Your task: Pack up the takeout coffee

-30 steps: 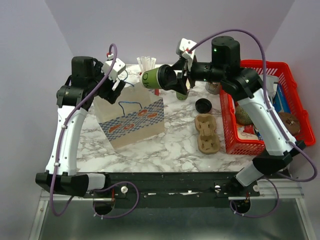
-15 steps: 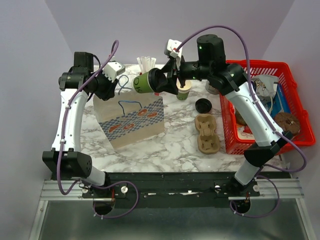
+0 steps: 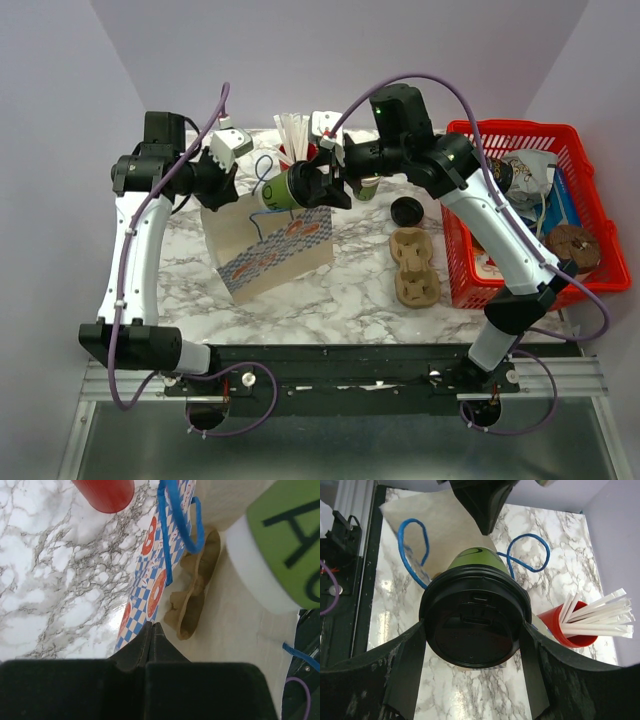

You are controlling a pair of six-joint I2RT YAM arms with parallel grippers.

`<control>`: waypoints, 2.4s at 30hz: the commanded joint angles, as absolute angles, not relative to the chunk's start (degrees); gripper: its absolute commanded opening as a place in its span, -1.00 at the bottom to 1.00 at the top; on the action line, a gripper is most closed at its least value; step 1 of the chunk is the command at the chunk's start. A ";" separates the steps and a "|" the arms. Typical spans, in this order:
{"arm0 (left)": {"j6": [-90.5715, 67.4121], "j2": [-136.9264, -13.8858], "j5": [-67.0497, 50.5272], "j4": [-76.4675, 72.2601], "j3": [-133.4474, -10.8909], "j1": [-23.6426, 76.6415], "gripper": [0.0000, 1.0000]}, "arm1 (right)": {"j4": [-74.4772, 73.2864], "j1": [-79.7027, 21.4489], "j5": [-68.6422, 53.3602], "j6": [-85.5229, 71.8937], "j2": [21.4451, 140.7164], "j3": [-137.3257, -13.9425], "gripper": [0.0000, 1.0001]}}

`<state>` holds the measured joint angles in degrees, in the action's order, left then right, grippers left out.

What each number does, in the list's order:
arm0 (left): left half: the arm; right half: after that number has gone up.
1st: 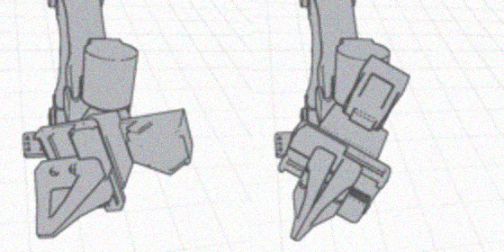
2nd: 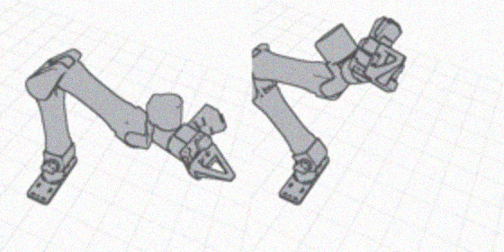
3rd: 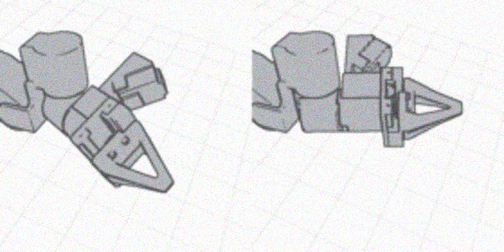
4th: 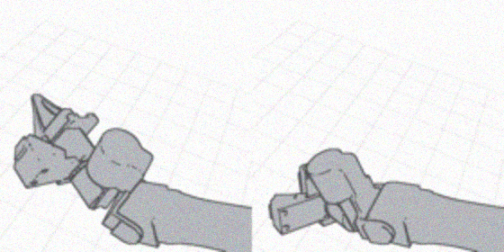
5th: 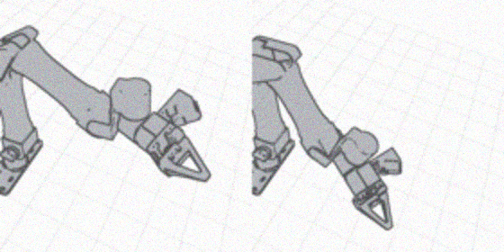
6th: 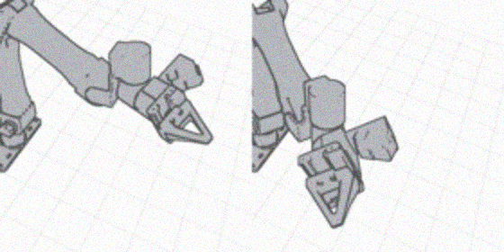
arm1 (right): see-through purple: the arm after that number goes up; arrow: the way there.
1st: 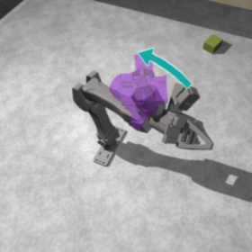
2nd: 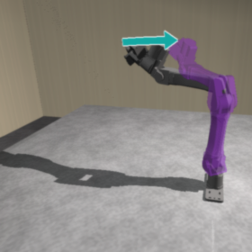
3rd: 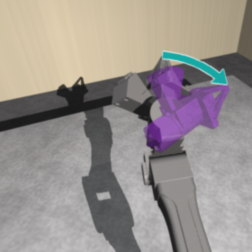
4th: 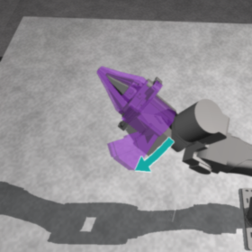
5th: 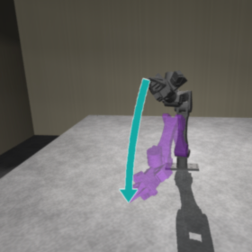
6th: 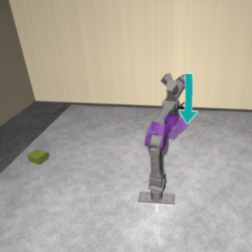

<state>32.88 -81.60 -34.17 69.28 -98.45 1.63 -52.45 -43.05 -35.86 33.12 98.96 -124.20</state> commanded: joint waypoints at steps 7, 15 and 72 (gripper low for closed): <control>28.92 -74.71 -32.88 61.27 -93.70 4.39 0.16 | -54.67 -43.77 -32.61 37.44 95.89 -120.94 -0.99; 27.69 -78.40 -28.83 61.61 -96.15 4.39 0.32 | -54.14 -43.77 -32.17 36.74 95.80 -120.76 -0.99; 27.17 -71.81 -26.02 62.40 -93.96 16.79 -1.00 | -63.54 -52.21 -27.16 57.74 88.77 -109.26 -0.99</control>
